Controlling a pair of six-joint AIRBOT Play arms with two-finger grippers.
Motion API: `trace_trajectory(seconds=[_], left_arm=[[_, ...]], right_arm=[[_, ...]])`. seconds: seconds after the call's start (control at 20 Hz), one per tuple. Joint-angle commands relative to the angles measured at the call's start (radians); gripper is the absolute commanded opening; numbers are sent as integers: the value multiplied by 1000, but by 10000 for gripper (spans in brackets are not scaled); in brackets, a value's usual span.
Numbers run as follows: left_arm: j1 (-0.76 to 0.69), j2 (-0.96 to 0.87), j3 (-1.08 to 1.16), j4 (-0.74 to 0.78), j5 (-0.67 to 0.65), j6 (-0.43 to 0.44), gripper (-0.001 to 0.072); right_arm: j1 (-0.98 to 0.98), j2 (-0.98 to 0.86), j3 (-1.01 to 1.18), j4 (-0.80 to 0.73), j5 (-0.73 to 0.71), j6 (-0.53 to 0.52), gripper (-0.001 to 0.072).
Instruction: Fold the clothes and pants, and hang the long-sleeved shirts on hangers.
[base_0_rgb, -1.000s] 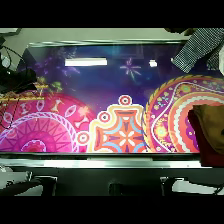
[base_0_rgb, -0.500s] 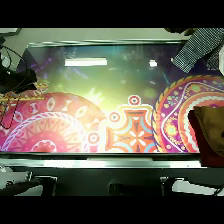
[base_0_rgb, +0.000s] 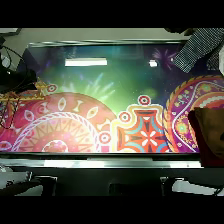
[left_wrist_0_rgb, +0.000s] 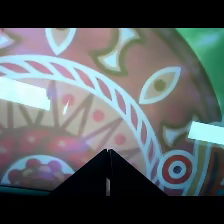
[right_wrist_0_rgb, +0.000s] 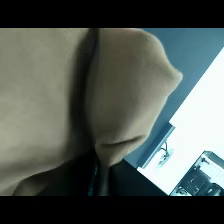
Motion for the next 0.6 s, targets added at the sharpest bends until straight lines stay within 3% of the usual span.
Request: trace_trajectory(seconds=[0.0, 0.1, 0.15, 0.2, 0.25, 0.4, 0.55], left_arm=[[0, 0, 0, 0, 0, 1, 17], [0, 0, 0, 0, 1, 1, 17], [0, 0, 0, 0, 0, 1, 17], [0, 0, 0, 0, 1, 1, 18], [0, 0, 0, 0, 2, 2, 19], [0, -3, 0, 0, 24, 2, 54], [0, -21, -2, 0, 58, 68, 54]], right_arm=[[0, 1, -9, -45, 5, 24, 220], [0, 3, -8, -69, 2, 45, 235], [0, 6, -8, -87, -1, 59, 316], [0, 13, -5, -106, -3, 81, 442], [0, 18, 6, -105, -7, 87, 489], [2, 23, 127, 1, -36, 84, 471], [3, 33, 334, 325, -164, 35, 447]])
